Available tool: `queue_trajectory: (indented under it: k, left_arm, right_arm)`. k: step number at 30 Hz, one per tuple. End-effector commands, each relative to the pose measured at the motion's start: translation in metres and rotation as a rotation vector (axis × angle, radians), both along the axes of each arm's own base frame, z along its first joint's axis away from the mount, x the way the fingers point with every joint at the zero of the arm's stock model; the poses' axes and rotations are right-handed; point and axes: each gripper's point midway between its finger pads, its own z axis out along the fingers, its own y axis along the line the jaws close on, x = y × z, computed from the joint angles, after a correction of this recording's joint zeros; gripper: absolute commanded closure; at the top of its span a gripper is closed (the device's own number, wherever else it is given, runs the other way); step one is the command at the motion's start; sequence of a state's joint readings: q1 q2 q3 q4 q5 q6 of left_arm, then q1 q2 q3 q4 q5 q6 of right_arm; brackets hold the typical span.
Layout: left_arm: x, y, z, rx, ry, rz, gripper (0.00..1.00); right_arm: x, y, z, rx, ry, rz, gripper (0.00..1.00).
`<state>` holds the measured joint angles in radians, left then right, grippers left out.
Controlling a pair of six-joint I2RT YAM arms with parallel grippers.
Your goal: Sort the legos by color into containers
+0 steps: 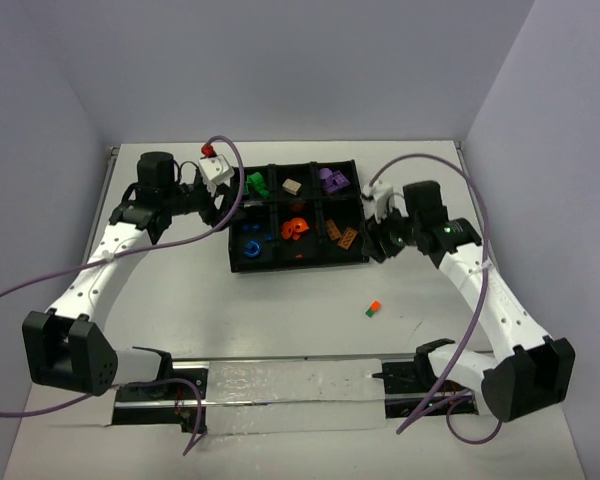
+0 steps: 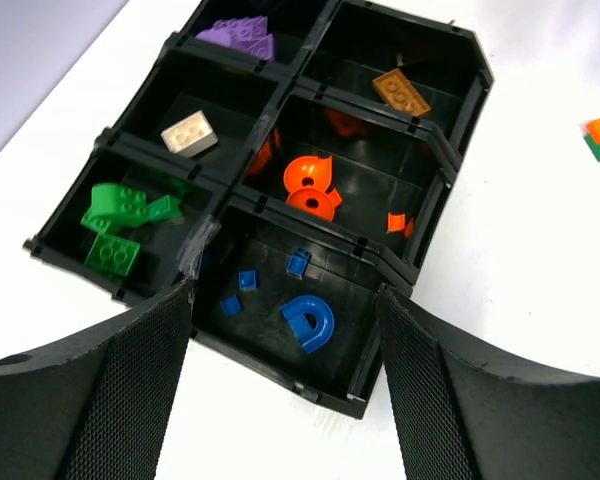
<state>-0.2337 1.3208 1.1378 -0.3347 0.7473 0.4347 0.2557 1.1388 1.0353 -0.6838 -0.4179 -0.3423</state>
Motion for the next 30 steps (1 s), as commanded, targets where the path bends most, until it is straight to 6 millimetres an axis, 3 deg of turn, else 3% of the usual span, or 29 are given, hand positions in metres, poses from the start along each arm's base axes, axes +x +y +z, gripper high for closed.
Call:
queue_trajectory:
  k: [1, 3, 6, 11, 14, 19, 22, 26, 30]
  left_arm:
    - [0.002, 0.009, 0.011, -0.032, -0.015, 0.107, 0.21]
    - [0.001, 0.011, 0.011, -0.037, -0.011, 0.124, 0.21]
    - [0.000, 0.013, 0.013, -0.040, -0.011, 0.149, 0.22]
    - [-0.003, 0.018, 0.014, -0.033, -0.024, 0.175, 0.21]
    - [-0.007, 0.019, 0.009, -0.030, -0.022, 0.181, 0.21]
    - [-0.010, 0.019, 0.007, -0.030, -0.021, 0.180, 0.21]
    - [-0.012, 0.020, 0.007, -0.022, -0.030, 0.177, 0.21]
    - [-0.020, 0.019, 0.006, -0.005, -0.058, 0.130, 0.20]
    - [-0.033, 0.013, 0.000, 0.002, -0.061, 0.051, 0.17]
  right_arm:
    - [-0.063, -0.034, -0.044, -0.189, 0.179, 0.090, 0.46]
    - [-0.063, -0.040, -0.044, -0.203, 0.201, 0.062, 0.47]
    - [-0.073, -0.050, -0.060, -0.270, 0.308, 0.072, 0.48]
    - [-0.099, -0.064, -0.081, -0.353, 0.447, 0.101, 0.46]
    - [-0.108, -0.064, -0.089, -0.362, 0.510, 0.099, 0.43]
    - [-0.106, -0.053, -0.098, -0.374, 0.561, 0.093, 0.40]
    - [-0.098, -0.051, -0.094, -0.374, 0.514, 0.091, 0.39]
    - [-0.093, -0.047, -0.084, -0.383, 0.398, 0.252, 0.34]
    - [-0.085, -0.052, -0.081, -0.477, 0.100, 0.591, 0.28]
